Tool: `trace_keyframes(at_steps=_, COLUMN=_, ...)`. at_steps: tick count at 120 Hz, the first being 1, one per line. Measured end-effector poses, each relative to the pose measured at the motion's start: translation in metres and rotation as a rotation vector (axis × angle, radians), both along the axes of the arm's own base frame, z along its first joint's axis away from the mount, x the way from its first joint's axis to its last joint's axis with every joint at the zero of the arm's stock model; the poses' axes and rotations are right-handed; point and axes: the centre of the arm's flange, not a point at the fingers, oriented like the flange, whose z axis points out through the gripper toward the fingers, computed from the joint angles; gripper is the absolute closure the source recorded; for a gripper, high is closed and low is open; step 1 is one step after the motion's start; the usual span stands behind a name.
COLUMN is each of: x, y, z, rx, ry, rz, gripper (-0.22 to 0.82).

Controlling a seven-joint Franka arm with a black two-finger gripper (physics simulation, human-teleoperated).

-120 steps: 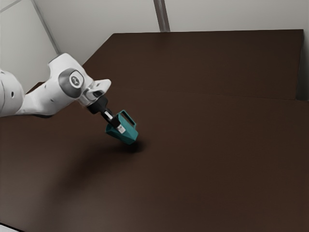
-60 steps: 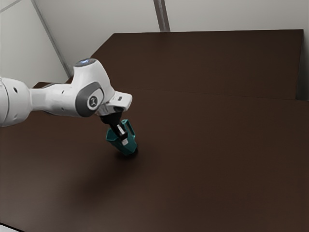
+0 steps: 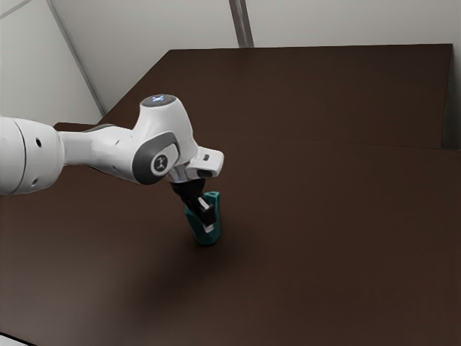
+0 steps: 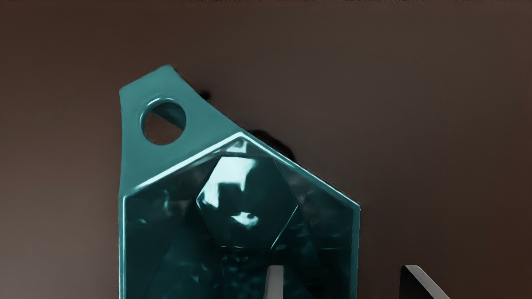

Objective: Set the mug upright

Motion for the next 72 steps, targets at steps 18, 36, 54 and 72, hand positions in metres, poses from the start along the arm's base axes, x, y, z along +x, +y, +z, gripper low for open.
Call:
trace_keyframes(at_steps=18, x=-0.001, y=-0.003, z=0.006, rx=0.003, ry=-0.011, rz=0.027, gripper=0.18)
trace_keyframes(at_steps=36, x=0.004, y=0.016, z=0.038, rx=0.014, ry=-0.071, rz=0.088, gripper=0.09)
trace_keyframes(at_steps=54, x=0.023, y=0.080, z=0.105, rx=0.024, ry=-0.160, rz=0.237, gripper=0.04)
trace_keyframes(at_steps=72, x=0.047, y=0.088, z=0.170, rx=0.002, ry=-0.206, rz=0.271, gripper=0.02)
